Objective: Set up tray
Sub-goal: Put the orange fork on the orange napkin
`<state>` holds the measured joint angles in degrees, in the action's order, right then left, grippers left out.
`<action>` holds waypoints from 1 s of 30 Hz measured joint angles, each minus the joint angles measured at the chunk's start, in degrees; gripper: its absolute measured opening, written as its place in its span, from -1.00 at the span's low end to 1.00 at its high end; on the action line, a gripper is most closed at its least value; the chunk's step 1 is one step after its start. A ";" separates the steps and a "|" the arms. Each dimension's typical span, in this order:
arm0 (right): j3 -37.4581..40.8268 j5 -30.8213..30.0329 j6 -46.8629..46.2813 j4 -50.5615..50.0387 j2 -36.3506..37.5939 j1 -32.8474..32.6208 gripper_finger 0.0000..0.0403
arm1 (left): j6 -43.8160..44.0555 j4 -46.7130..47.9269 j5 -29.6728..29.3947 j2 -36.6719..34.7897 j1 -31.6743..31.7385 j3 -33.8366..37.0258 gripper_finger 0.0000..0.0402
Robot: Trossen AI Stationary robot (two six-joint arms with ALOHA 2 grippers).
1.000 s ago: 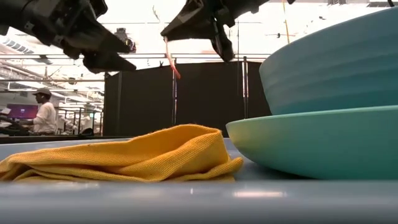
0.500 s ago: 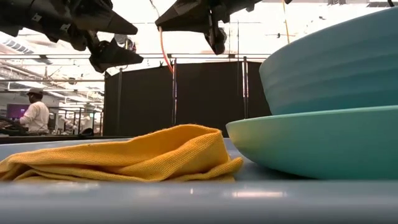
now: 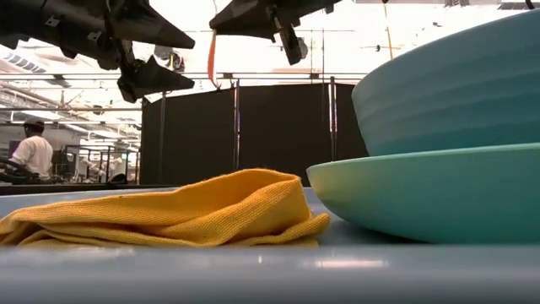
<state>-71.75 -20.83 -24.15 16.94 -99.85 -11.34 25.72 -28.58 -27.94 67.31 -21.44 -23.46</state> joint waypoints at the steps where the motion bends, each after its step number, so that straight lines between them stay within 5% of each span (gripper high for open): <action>1: 0.00 -1.07 0.47 1.11 0.00 0.11 -1.00 | -0.11 0.02 -1.40 0.41 -0.43 0.00 0.75; 15: 0.02 -9.08 7.03 18.66 -1.75 2.20 -1.00 | -21.13 -4.48 -35.04 0.99 -9.10 -0.44 0.75; 30: 0.00 -6.15 8.20 27.43 -5.51 3.79 -1.00 | -29.51 -12.93 -32.94 5.69 -5.62 -3.06 0.72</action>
<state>-71.75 -26.98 -15.95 44.37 -105.37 -7.56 -3.79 -41.52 -60.88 73.00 -27.06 -26.53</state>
